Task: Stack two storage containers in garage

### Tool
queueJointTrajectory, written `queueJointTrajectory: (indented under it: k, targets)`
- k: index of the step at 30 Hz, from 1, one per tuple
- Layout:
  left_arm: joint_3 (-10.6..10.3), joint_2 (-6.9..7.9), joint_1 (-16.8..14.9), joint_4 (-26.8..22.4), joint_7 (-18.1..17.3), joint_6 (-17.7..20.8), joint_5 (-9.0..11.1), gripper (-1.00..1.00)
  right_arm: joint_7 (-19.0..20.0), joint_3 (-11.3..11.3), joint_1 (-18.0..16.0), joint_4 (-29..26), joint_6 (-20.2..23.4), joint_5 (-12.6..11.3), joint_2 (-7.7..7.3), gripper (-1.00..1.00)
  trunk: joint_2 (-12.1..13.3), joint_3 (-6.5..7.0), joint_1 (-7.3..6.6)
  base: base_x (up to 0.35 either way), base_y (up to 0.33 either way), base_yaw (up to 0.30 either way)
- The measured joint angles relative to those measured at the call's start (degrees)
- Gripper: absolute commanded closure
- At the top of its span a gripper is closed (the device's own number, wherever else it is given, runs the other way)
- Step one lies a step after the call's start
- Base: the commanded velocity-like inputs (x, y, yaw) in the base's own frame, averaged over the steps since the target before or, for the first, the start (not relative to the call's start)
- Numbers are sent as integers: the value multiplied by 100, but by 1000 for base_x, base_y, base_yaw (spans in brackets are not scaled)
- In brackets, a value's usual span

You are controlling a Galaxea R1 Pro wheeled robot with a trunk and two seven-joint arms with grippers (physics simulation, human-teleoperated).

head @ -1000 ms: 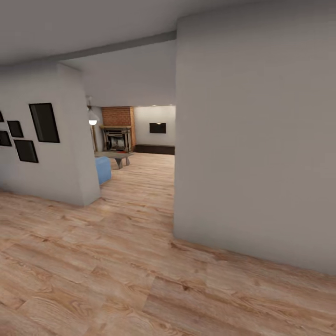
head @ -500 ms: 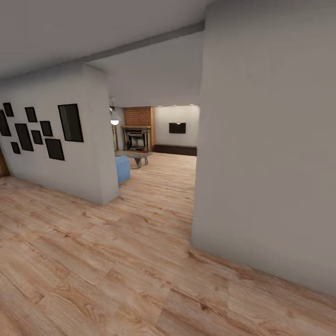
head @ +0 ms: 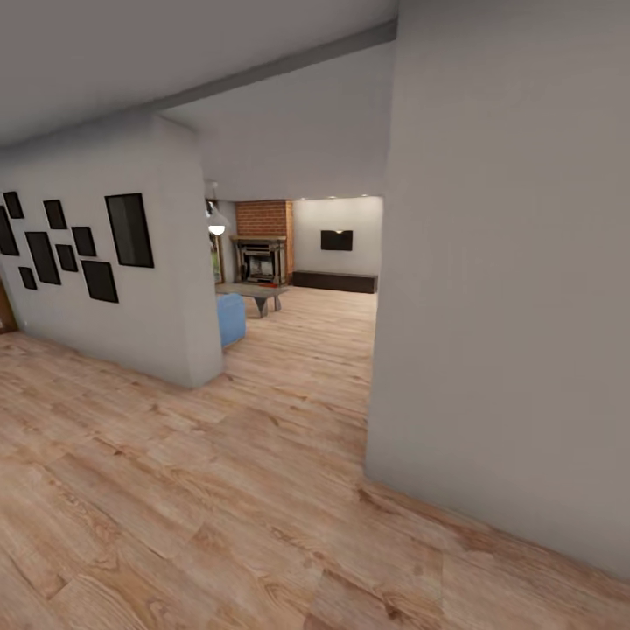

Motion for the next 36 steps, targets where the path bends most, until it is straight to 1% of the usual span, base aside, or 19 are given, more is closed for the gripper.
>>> queueJointTrajectory:
  k: [36]
  targets:
    - [0, 0, 0, 0, 0, 0, 6, -100, -5, 6, 0, 0, 2, -6, 4, -100, 0, 0, 0, 325, 0, 0]
